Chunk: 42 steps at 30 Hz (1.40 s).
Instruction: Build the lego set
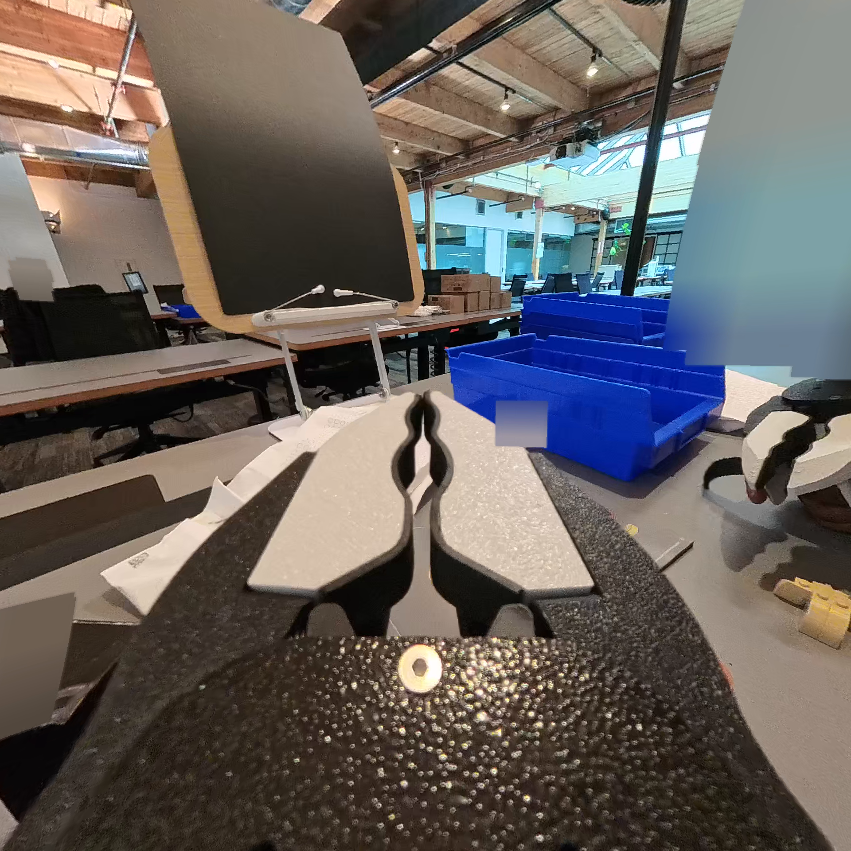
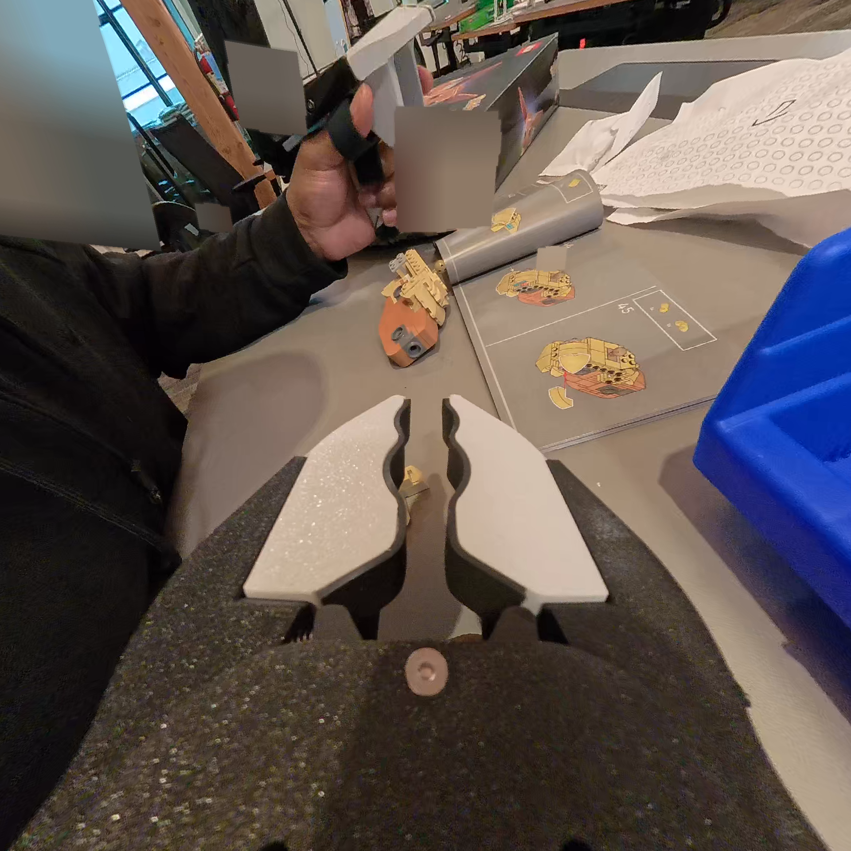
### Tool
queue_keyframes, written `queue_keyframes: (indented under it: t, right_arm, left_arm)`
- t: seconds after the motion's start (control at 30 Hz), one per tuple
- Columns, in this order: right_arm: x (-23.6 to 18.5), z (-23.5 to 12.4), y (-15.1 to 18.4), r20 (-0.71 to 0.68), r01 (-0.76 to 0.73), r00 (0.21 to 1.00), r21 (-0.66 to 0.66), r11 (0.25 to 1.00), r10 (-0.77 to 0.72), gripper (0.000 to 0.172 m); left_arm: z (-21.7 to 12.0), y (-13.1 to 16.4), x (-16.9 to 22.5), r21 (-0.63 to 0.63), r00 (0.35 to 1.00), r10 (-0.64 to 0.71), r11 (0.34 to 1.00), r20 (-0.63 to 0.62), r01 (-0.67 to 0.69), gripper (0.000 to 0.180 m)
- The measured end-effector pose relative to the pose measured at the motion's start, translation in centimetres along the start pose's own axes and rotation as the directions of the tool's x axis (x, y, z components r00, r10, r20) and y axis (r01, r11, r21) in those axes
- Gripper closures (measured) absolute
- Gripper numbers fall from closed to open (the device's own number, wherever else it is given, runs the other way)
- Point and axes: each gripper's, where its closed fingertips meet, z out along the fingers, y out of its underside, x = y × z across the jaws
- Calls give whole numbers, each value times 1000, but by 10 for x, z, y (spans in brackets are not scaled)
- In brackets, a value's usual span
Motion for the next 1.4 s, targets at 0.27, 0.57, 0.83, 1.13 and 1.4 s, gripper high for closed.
queue_keyframes:
  t: [0.27, 0.57, 0.83, 1.13, 1.4]
  right_arm:
    - [1, 0, 0, -9, 2, 1000, 4, 1000, -2, 162]
    - [1, 0, 0, -17, 5, 1000, 3, 1000, -5, 162]
    - [0, 1, 2, -27, 27, 999, -8, 1000, -28, 162]
    - [0, 1, 2, -19, 21, 1000, -9, 1000, -21, 162]
    - [-1, 2, 3, -14, 22, 1000, -17, 1000, -23, 162]
  left_arm:
    - [1, 7, -3, -31, 999, -52, 998, 8, 52, 180]
    - [6, 17, 4, -64, 995, -96, 994, -22, 94, 180]
    - [9, 18, 11, -74, 994, -105, 992, -41, 101, 180]
    - [9, 21, 14, -89, 991, -123, 989, -55, 118, 180]
    - [11, 27, 20, -125, 984, -149, 983, -92, 137, 180]
